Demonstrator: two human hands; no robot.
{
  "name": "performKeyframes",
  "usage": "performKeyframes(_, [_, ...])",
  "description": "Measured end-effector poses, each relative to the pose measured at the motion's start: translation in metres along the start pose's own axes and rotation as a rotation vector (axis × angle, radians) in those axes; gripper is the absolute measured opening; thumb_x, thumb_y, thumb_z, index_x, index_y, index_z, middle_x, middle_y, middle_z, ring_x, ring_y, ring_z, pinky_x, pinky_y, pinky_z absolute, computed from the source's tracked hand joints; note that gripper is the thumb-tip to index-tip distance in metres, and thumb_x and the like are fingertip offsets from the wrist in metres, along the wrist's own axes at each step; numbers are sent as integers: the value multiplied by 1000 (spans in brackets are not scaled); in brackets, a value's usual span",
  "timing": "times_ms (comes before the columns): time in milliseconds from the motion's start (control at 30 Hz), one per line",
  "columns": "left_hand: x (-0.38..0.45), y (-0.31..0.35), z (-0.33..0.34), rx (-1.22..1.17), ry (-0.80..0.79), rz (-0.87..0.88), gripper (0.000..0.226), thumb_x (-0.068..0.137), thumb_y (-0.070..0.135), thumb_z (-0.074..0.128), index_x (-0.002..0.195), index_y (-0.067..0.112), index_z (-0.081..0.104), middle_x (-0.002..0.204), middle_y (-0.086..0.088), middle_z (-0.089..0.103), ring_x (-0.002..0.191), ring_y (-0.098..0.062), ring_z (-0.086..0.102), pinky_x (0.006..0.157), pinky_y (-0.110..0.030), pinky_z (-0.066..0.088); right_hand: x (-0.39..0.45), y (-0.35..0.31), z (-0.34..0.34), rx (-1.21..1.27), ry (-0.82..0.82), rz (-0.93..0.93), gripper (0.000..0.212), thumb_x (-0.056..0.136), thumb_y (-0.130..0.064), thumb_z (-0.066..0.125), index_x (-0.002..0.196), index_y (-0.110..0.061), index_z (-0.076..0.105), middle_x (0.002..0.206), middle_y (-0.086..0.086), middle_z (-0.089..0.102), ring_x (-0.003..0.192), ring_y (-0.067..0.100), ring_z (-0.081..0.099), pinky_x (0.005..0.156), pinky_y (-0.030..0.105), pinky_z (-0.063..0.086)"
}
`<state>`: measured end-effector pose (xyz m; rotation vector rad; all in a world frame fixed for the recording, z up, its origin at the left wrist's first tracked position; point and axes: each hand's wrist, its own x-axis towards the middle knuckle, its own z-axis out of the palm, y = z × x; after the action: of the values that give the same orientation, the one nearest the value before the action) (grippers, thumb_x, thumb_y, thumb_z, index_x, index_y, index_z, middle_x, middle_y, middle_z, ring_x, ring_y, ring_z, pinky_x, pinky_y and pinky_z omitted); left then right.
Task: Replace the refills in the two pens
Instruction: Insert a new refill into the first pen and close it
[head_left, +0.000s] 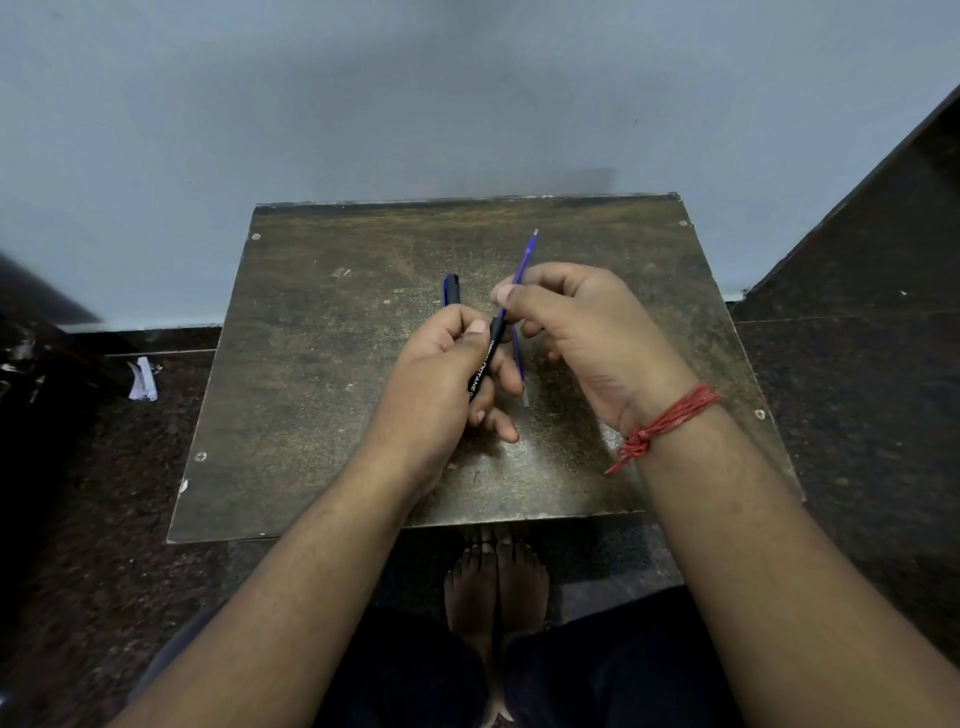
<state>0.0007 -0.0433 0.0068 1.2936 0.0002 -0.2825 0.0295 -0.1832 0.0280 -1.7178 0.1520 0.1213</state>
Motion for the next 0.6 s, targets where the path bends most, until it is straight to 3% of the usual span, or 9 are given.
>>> performKeyframes(100, [-1, 1, 1, 4, 2, -1, 23, 106, 13, 38, 104, -7, 50, 61, -7, 61, 37, -9, 32, 39, -26, 46, 1, -3, -2, 30, 112, -33, 20, 89, -32, 70, 82, -13, 71, 74, -2, 64, 65, 2, 52, 63, 23, 39])
performKeyframes(200, [-1, 3, 3, 8, -3, -8, 21, 107, 14, 38, 104, -2, 51, 61, -7, 60, 37, -9, 31, 39, -25, 46, 2, -4, -3, 53, 163, -46, 15, 90, -29, 70, 78, -21, 68, 74, -5, 65, 66, 3, 53, 62, 22, 39])
performKeyframes(400, [-1, 4, 3, -9, 15, -17, 20, 107, 11, 36, 108, -3, 50, 60, -8, 60, 36, -10, 31, 38, -26, 45, -4, -3, 3, -88, 11, -42, 27, 91, -26, 69, 83, 0, 68, 73, 3, 62, 65, 5, 52, 63, 22, 44])
performKeyframes(500, [-2, 3, 3, -2, 11, -17, 23, 107, 13, 37, 108, -7, 49, 61, -8, 60, 36, -10, 32, 38, -26, 46, -3, -5, 0, -60, 108, -38, 30, 93, -38, 67, 87, -9, 70, 79, -1, 66, 67, 1, 54, 62, 18, 44])
performKeyframes(600, [-3, 4, 4, 9, 4, -17, 21, 107, 13, 37, 107, -3, 51, 61, -8, 60, 37, -10, 32, 39, -25, 46, -2, -5, -2, -39, 158, -48, 21, 93, -36, 67, 80, -19, 69, 77, -5, 67, 65, -1, 55, 63, 20, 41])
